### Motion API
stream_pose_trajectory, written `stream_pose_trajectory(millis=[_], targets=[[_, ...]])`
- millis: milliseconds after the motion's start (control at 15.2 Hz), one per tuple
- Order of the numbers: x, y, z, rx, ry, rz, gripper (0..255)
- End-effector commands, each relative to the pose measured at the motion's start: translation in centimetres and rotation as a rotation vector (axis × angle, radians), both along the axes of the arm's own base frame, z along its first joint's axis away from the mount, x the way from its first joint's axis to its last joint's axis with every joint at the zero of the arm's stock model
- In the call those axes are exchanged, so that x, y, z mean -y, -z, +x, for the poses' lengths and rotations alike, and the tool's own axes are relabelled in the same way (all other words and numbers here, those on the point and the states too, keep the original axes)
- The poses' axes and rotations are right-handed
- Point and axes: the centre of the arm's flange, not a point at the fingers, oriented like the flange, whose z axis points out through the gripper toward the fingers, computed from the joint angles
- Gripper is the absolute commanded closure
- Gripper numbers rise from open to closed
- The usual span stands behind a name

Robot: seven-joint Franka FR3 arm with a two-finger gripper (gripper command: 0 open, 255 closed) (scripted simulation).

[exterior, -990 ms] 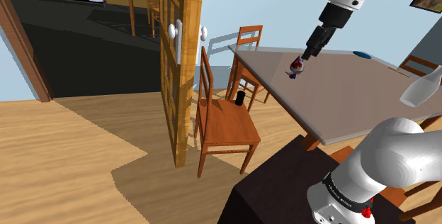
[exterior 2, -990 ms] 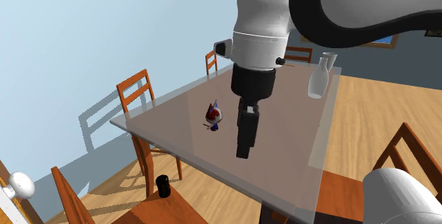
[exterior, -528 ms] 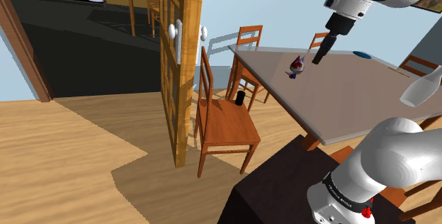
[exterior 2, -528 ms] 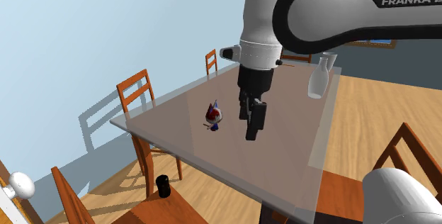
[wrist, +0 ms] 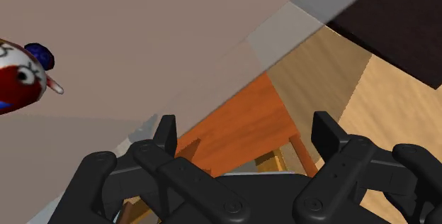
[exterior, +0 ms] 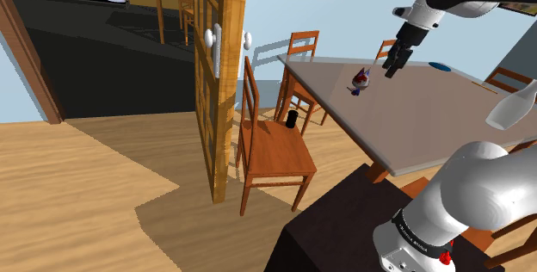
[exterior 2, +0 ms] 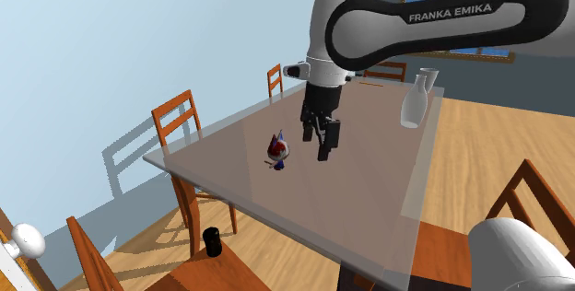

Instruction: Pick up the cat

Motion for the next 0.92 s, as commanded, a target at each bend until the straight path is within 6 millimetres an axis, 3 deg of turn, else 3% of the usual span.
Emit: stream_pose_trajectory(millis=[0,396,858], targets=[[2.5,0.7,0.7,0.003,-0.062,-0.007,0],[9.2,2.4,4.4,0.011,-0.233,-0.024,0],[16.2,4.1,10.1,0.021,-0.432,-0.043,0]])
